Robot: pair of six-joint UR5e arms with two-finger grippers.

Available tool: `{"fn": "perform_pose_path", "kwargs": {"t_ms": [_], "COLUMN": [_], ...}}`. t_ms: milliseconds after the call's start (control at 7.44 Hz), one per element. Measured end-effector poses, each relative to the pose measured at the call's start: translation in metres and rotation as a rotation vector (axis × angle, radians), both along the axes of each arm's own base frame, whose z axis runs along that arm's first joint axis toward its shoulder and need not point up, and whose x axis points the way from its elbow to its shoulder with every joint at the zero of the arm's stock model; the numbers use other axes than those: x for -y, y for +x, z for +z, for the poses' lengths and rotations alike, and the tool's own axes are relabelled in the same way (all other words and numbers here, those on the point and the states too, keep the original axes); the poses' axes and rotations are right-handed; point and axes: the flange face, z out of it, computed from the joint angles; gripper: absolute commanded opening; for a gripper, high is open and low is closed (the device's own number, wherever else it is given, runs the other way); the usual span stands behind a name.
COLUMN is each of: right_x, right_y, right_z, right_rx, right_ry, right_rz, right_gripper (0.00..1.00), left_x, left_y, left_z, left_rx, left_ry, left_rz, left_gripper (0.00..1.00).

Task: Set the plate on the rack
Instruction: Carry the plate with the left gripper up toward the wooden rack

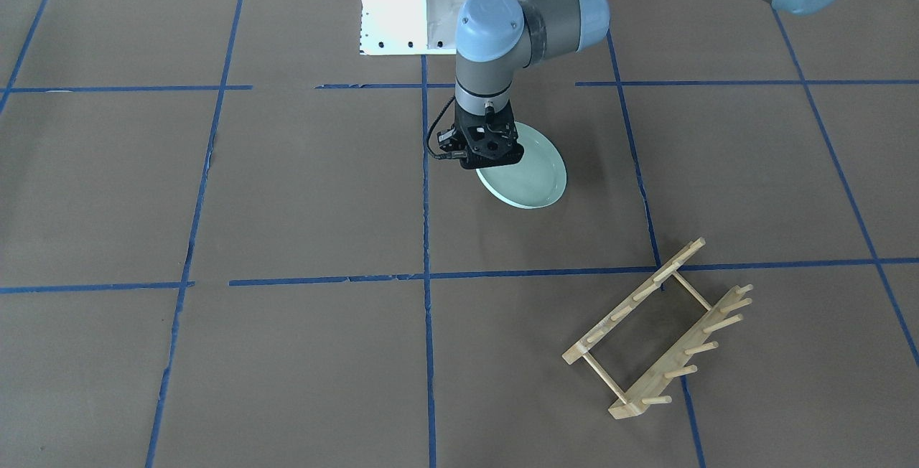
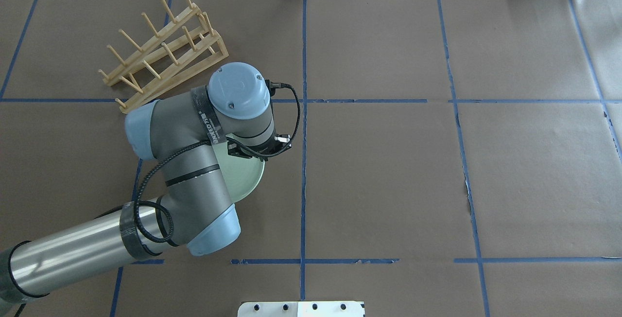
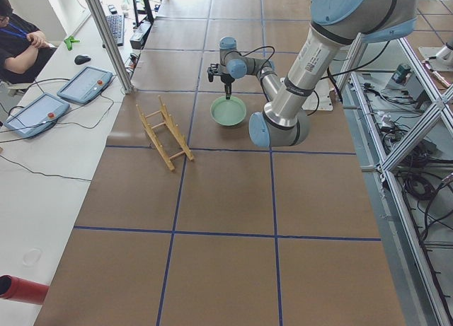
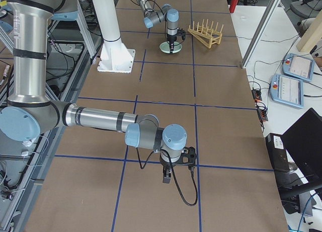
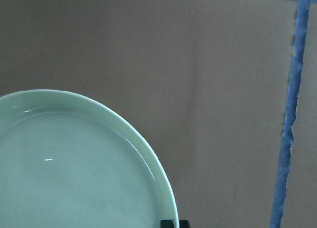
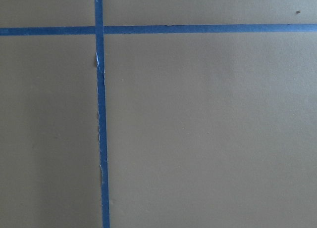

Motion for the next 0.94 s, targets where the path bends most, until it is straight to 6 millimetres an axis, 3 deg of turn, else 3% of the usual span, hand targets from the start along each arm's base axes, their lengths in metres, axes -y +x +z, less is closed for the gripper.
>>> {"fn": "perform_pose_path", "kwargs": {"t_ms": [269, 672, 806, 940], "right_x": [0.000, 0.000, 0.000, 0.000], "right_y": [0.000, 0.000, 0.000, 0.000], "right_z": [0.000, 0.000, 0.000, 0.000], "right_rx": [0.000, 0.000, 0.000, 0.000], "right_ry": [0.000, 0.000, 0.000, 0.000], "right_rz": [0.000, 0.001, 0.000, 0.000], "right_gripper": [1.00, 1.00, 1.00, 1.00], "left_x": [0.021, 0.053, 0.054, 0.054], "left_y": [-0.087, -0.226, -0.257, -0.274], "left_z": [-0.041, -0.088, -0.095, -0.091], "left_rx": [-0.033, -0.151, -0.212, -0.282], "left_ry": [0.022, 0.128, 0.185, 0.238], "left_rz": [-0.100, -0.293, -0.336, -0.365], "left_gripper": [0.00, 0.00, 0.00, 0.00]}}
